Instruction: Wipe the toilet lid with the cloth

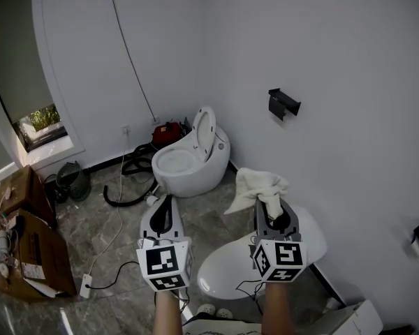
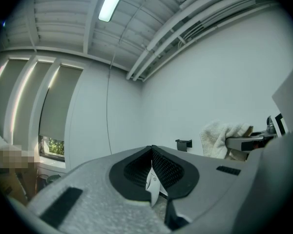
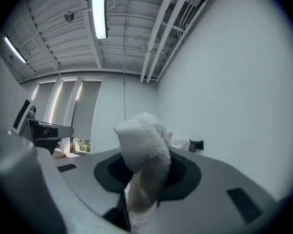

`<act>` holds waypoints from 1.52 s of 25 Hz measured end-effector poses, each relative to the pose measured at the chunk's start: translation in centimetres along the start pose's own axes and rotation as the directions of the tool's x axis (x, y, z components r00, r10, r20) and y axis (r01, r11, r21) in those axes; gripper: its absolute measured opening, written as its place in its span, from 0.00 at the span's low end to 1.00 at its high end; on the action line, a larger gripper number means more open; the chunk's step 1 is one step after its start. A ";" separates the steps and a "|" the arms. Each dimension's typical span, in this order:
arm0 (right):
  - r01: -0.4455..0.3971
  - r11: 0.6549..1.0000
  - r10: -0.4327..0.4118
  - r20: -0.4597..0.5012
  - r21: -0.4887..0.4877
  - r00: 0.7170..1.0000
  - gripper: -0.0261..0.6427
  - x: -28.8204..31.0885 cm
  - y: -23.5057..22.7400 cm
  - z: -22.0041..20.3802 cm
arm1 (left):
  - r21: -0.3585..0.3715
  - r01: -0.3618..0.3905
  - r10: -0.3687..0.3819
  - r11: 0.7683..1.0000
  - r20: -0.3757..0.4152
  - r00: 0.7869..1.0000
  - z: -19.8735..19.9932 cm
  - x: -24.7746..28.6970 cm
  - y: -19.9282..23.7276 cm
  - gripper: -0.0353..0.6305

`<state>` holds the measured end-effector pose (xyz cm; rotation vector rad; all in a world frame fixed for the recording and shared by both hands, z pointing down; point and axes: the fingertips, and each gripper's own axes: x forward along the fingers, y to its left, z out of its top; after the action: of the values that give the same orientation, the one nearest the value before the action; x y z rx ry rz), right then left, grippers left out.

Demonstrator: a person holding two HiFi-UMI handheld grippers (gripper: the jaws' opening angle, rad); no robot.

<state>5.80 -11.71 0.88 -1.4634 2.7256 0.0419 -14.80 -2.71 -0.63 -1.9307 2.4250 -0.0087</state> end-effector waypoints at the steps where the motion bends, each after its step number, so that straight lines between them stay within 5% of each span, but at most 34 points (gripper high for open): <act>1: -0.001 1.000 0.001 -0.002 0.000 1.000 0.21 0.0 0.1 0.0 | -0.001 0.002 -0.002 1.000 0.003 1.000 0.1 0.0 0.1 0.06; 38: 0.019 1.000 -0.019 0.005 -0.013 1.000 0.21 -1.2 0.6 0.3 | -0.016 0.020 -0.020 1.000 0.014 1.000 -0.3 -0.6 0.8 0.06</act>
<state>5.93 -10.37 0.61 -1.4904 2.7122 0.0635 -15.45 -1.92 -0.34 -1.9544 2.4045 0.0233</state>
